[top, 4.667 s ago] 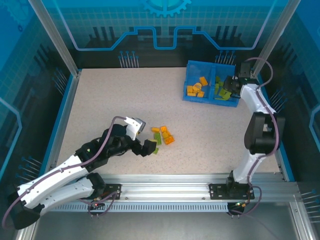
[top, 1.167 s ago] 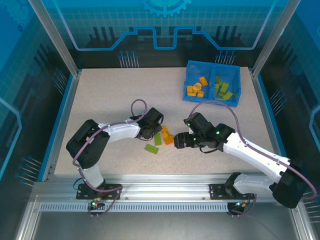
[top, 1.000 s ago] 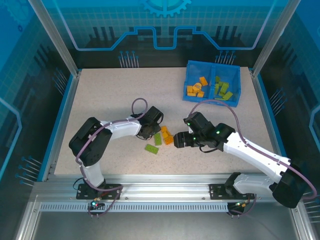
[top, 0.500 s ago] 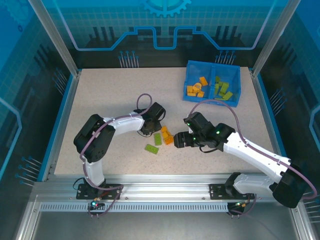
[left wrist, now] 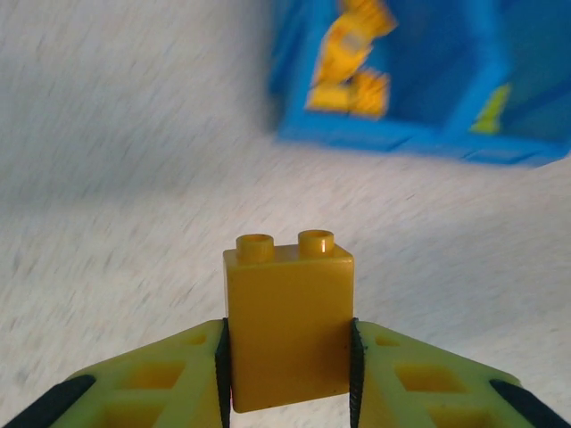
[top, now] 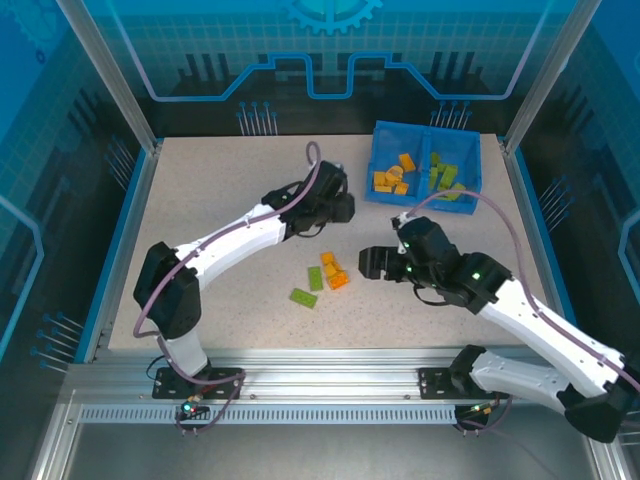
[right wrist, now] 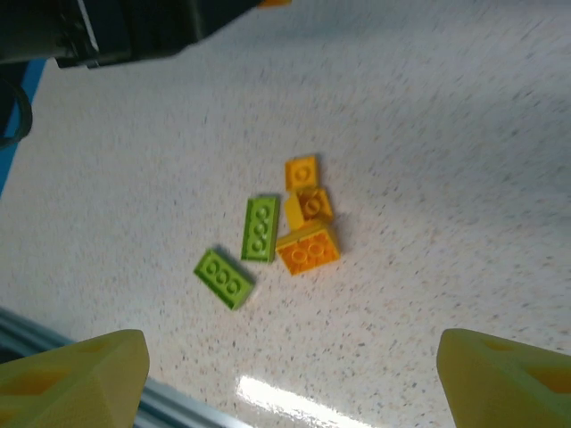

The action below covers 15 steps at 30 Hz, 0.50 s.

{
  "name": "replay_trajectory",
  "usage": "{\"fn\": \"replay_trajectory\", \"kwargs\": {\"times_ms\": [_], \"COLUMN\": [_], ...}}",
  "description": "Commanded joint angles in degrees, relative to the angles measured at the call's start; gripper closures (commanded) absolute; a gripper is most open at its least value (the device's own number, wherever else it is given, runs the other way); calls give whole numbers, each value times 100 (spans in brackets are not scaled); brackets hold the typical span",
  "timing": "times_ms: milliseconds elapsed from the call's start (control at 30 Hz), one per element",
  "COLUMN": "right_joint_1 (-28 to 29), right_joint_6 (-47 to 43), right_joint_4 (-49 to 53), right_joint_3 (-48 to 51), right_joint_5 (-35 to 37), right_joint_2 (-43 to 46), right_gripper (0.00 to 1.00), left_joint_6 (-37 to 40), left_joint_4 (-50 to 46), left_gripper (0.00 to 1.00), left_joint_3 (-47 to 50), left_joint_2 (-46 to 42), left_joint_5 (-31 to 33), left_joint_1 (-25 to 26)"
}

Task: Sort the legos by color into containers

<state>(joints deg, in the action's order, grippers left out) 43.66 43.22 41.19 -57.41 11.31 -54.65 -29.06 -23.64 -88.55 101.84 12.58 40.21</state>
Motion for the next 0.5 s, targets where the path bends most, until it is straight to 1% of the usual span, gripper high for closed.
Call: {"fn": "replay_trajectory", "kwargs": {"times_ms": [0,167,267,400,467], "right_joint_1": [-185,-305,-326,-346,-349], "right_joint_6": [194,278,377,504,562], "right_joint_4": [377,552,711,926,1024], "right_joint_3": [-37,157,236,303,279], "right_joint_5": [570,678,727,756,776], "right_joint_2": [367,874,1097,1344,1461], "right_gripper": [14,14,14,14,14], "left_joint_6": [824,1052,1100,1089,974], "left_joint_4": [299,761,745,668,530], "left_gripper": [64,63,63,62,61], "left_joint_3": [-720,-2373,-3682,-5424,-6191], "left_joint_2": [748,2125,3083,4331,4850], "left_joint_5": [55,-101,-137,-502,-579], "left_joint_1": [-30,-78,-140,-224,-255]}}
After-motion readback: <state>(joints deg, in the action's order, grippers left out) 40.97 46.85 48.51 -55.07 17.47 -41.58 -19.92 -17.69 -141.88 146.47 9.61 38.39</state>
